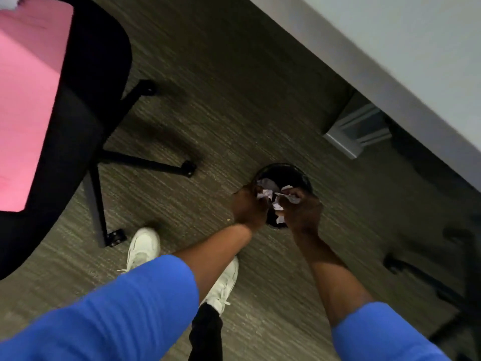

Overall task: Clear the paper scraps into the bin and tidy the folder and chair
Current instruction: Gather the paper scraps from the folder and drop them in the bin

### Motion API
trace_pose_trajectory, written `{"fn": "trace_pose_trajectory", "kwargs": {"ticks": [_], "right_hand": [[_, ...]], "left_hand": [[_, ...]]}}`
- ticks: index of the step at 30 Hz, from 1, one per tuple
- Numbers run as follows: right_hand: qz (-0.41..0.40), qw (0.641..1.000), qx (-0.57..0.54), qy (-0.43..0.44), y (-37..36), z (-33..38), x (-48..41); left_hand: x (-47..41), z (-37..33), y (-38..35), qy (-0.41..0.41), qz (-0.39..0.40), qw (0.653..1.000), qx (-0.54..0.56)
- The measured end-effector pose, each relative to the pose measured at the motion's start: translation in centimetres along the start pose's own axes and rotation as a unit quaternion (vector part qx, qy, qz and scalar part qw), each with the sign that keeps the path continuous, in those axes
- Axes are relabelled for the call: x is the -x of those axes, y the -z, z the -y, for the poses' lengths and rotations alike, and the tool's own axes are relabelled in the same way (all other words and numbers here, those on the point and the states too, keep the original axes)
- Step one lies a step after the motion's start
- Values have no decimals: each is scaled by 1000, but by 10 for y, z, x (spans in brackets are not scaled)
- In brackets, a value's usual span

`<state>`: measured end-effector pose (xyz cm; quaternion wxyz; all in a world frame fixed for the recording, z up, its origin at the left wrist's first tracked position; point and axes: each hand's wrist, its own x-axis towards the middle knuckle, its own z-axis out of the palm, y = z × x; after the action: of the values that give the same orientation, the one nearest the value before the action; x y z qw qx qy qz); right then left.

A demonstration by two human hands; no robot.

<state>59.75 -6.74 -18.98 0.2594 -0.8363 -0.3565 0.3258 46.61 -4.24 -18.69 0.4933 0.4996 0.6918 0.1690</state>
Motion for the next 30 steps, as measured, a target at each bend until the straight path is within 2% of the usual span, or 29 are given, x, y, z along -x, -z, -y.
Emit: {"fn": "trace_pose_trajectory", "kwargs": {"ticks": [3, 7, 11, 15, 19, 22, 25, 30], "right_hand": [[0, 999, 24, -31, 7, -20, -15], [-7, 998, 59, -34, 17, -37, -33], [-6, 994, 106, -27, 22, -46, -44], [35, 996, 27, -73, 23, -54, -52], [15, 997, 52, -57, 25, -62, -47], [30, 993, 99, -51, 26, -64, -40], [34, 996, 75, -38, 24, -64, -33], [-4, 998, 68, -3, 22, -49, -18]], "left_hand": [[-8, -4, -30, 4, 4, 1000, -13], [-24, -5, -59, 23, 0, 1000, -18], [-40, -2, -76, 16, 19, 997, -74], [-49, 1, -88, 14, 42, 996, -72], [-45, 9, -92, 20, 44, 997, -64], [-42, 18, -87, 17, 31, 996, -79], [-40, 21, -79, 0, 42, 995, -96], [-33, 14, -57, -33, 76, 988, -127]]}}
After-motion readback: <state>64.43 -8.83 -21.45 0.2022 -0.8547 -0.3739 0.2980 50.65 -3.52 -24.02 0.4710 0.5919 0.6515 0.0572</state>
